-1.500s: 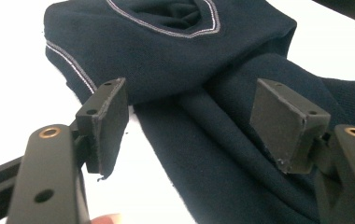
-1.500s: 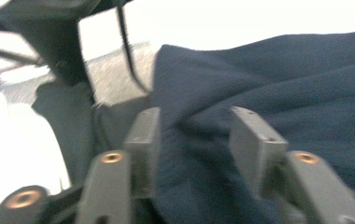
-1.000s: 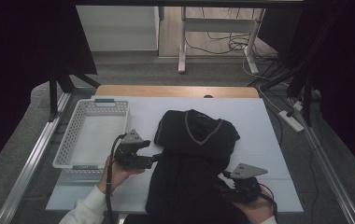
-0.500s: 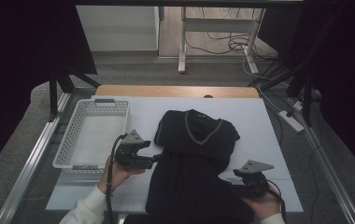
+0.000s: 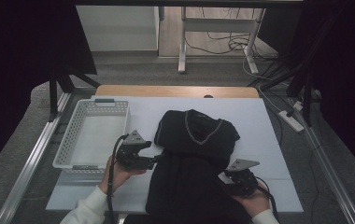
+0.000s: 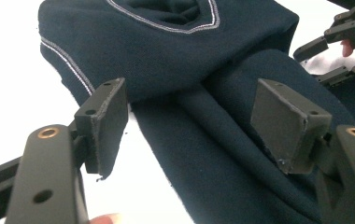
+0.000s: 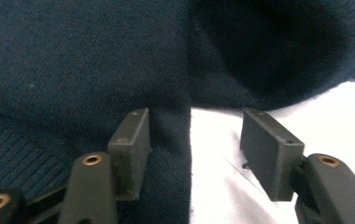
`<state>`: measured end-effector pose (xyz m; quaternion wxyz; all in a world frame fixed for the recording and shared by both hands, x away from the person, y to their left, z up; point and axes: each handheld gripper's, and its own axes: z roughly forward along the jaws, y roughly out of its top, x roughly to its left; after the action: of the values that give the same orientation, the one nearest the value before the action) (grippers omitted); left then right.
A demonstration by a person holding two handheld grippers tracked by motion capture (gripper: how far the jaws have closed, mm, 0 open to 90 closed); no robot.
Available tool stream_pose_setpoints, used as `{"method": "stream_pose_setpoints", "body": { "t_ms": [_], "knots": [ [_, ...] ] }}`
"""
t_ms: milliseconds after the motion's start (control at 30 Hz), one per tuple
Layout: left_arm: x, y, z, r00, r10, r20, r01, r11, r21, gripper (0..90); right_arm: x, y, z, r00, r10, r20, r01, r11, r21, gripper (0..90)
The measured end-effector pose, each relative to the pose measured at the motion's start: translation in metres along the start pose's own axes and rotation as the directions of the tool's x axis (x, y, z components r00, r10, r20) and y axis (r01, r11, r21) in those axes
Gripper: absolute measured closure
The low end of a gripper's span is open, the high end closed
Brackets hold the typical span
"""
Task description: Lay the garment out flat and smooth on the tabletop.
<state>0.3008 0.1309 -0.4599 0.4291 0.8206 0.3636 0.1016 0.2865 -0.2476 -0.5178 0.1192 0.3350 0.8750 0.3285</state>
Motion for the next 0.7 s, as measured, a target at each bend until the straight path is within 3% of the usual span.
{"method": "stream_pose_setpoints", "body": {
  "t_ms": [100,200,333,500,700],
  "knots": [
    [0.000,0.000,0.000,1.0000,0.002,0.001,-0.002,1.0000,0.000,28.3,-0.001,-0.001,-0.001,0.9996,0.008,-0.027,-0.008,1.000,0.000,54.6],
    [-0.001,0.000,-0.001,1.0000,0.002,0.001,-0.002,1.0000,-0.002,28.3,-0.001,-0.002,-0.002,0.9976,-0.006,-0.068,0.006,1.000,0.001,70.4],
    [-0.001,0.000,0.000,1.0000,0.002,0.000,-0.002,1.0000,0.000,28.3,0.004,-0.002,-0.005,0.9951,-0.049,-0.086,0.050,0.999,0.006,84.3],
    [0.000,0.000,0.000,1.0000,0.001,0.003,-0.001,1.0000,-0.001,28.3,0.006,-0.009,-0.014,0.9950,-0.063,-0.078,0.063,0.998,0.004,86.4],
    [0.001,0.001,0.001,1.0000,0.002,0.006,-0.002,1.0000,-0.001,28.2,0.019,-0.028,-0.037,0.9955,-0.072,-0.062,0.073,0.997,0.022,86.6]
  ]
}}
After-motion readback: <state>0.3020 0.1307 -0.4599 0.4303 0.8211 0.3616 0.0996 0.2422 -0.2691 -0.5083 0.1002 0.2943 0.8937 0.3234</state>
